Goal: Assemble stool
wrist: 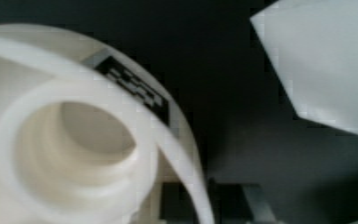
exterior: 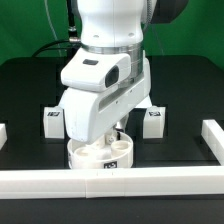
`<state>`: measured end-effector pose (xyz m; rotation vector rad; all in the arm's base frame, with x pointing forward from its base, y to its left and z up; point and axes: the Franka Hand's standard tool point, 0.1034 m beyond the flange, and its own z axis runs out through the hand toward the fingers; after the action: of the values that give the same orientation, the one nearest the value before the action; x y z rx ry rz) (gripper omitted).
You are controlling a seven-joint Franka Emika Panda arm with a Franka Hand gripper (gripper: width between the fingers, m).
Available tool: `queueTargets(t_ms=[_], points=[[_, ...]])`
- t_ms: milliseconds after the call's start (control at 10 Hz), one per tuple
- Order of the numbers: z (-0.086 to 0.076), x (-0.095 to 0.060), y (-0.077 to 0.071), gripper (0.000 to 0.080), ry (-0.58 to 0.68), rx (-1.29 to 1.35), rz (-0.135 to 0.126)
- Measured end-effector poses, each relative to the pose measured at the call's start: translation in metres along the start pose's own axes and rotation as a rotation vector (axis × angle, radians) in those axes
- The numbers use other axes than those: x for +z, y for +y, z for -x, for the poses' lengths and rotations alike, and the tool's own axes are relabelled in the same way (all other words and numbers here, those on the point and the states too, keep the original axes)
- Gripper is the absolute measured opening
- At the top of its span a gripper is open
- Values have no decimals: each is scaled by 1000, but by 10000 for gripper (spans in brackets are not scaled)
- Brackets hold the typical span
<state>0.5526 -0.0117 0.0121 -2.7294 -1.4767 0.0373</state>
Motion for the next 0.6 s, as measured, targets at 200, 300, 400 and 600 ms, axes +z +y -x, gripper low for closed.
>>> queueTargets(t_ms=[200, 300, 400, 600], points=[[-32, -2, -17, 29, 2, -62, -8], [-44, -3, -23, 29, 6, -67, -5], [-57, -2, -30, 29, 8, -68, -7], [-79, -1, -39, 29, 14, -71, -6]])
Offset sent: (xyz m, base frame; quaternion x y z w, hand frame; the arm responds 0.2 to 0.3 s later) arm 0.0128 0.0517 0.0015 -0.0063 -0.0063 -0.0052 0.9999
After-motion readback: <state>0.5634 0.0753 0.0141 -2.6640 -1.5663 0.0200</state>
